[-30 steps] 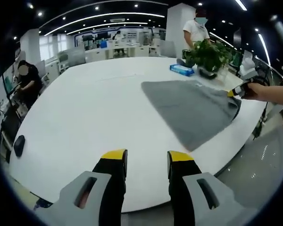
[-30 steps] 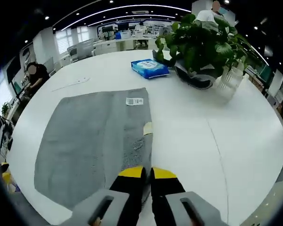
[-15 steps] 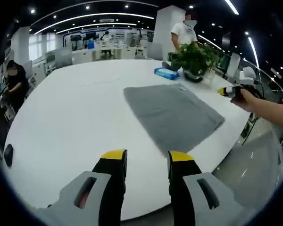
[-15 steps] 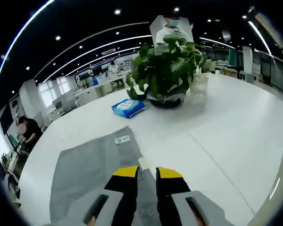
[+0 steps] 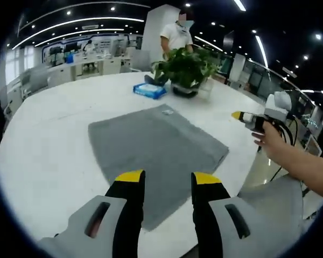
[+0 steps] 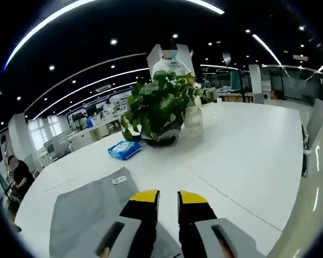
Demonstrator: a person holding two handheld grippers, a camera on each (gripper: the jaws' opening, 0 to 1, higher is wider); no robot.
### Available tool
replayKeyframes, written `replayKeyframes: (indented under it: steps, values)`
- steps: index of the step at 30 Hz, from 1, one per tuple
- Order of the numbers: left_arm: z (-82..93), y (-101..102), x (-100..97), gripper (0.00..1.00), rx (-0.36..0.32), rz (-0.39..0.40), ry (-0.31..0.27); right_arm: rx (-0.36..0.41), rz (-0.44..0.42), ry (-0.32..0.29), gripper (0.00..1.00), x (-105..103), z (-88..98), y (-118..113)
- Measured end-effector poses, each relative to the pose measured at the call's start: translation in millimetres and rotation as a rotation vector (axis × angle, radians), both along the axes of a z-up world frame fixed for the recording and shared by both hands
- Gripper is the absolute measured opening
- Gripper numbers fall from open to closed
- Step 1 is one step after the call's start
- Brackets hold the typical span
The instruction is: Open the folded towel by lifting each exposed corner and separating the folded layers until the towel lies flat within the target outline without major curled edges
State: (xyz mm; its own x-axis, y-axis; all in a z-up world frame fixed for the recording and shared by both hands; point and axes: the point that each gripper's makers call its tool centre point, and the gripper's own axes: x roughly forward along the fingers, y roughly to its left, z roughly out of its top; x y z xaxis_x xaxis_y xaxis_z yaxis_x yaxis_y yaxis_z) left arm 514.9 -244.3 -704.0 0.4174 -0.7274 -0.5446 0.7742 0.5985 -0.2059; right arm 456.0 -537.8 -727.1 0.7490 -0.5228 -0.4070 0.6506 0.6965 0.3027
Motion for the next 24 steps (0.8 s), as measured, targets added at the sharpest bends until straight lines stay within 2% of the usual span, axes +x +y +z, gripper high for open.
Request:
replayKeyframes:
  steps: [2,3,6,9,15,21,24]
  values:
    - [-3.4,-18.4,-5.0,0.33,-0.007,-0.029,0.014,0.061,-0.049,-0.050,0.08,-6.5,-1.2,-8.2]
    - [-7.9,-30.5,-9.5,0.33,-0.006,-0.050,0.031,0.065,-0.062,-0.059,0.07,-9.4,-1.3,-12.0]
    - [-18.9,-57.1,-20.0,0.33,-0.006,-0.096,0.063,0.067,-0.064,-0.037,0.07,-18.8,-6.8,-15.1]
    - [-28.9,-80.0,-28.5,0.33,-0.014,-0.129,0.096,0.134,-0.135,-0.074,0.07,-27.0,-11.1,-21.3]
    - [-49.1,-119.8,-34.1,0.33,0.000,-0.187,0.110,0.167,-0.211,-0.102,0.07,-40.2,-16.6,-32.6]
    - [-66.1,-148.7,-32.0,0.33,0.000,-0.230,0.106,0.158,-0.219,-0.108,0.07,-37.4,-12.3,-33.2]
    - [-74.4,-166.3,-32.5,0.34,-0.015,-0.249,0.125,0.143,-0.227,-0.106,0.07,-39.2,-10.7,-34.7]
